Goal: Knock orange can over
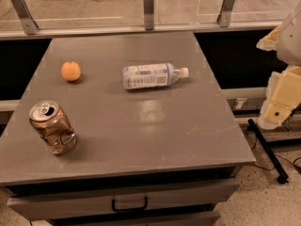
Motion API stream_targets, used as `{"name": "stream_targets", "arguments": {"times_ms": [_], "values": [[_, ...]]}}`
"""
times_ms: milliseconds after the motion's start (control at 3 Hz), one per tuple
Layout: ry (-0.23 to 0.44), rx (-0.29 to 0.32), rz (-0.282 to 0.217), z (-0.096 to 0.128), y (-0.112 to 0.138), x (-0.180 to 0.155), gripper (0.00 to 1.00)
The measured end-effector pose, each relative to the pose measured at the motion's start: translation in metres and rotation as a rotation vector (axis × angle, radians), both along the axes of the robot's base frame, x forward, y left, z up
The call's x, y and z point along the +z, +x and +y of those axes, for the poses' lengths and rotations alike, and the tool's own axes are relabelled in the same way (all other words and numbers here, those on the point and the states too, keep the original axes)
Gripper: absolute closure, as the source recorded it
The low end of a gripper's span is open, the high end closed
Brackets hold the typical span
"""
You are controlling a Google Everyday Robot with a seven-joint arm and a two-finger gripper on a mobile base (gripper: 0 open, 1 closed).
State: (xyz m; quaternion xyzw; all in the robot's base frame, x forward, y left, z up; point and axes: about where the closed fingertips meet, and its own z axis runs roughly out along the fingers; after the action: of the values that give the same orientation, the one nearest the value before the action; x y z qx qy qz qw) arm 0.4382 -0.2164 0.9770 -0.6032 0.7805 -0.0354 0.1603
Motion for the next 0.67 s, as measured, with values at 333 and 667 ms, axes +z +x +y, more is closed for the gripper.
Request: {"name": "stream_targets", "arguments": {"times_ms": [333, 667], "values": [[0.000, 0.000, 0.000, 0.0000, 0.0000, 0.0001, 0.00], [0.021, 0.010, -0.015, 0.0048, -0.0004, 0.0026, 0.00]]}}
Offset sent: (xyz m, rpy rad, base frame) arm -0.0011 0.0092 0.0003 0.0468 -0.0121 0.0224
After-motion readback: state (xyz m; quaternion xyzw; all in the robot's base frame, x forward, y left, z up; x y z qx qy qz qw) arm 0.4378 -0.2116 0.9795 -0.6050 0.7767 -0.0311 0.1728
